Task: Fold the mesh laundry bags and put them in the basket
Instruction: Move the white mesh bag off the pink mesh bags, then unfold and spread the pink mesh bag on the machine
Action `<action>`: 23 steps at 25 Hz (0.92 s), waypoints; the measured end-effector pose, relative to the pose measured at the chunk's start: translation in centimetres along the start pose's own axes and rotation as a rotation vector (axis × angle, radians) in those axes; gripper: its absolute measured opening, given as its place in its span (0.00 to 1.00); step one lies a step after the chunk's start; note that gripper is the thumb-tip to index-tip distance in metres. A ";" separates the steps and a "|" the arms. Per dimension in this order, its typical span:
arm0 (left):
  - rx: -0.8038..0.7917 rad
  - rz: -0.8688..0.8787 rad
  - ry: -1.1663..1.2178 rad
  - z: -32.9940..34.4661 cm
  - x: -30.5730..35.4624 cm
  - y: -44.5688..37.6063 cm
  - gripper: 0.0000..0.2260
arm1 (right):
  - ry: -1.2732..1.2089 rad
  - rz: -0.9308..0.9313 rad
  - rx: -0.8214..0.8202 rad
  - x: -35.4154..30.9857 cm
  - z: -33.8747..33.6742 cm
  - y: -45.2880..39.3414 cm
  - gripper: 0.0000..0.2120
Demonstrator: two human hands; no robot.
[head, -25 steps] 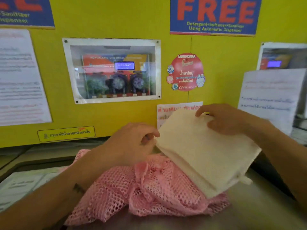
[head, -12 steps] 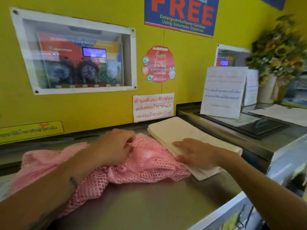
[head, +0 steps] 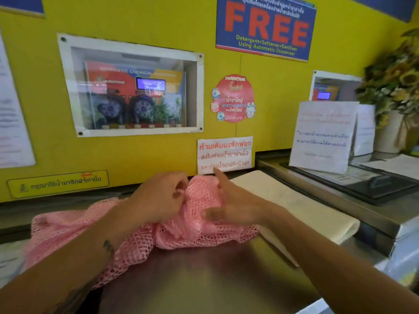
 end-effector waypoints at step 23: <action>-0.093 0.059 0.031 0.5 1.9 1.1 0.12 | 0.466 0.265 0.277 8.9 -12.5 3.5 0.28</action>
Point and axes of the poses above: each hand's wrist, its own y-axis away from the middle knuckle, its own z-axis out of the palm, x = y × z, the point moved 8 cm from there along -y, towards the middle knuckle, and after that the axes turned 13 degrees about -y, right-handed, at the moved point
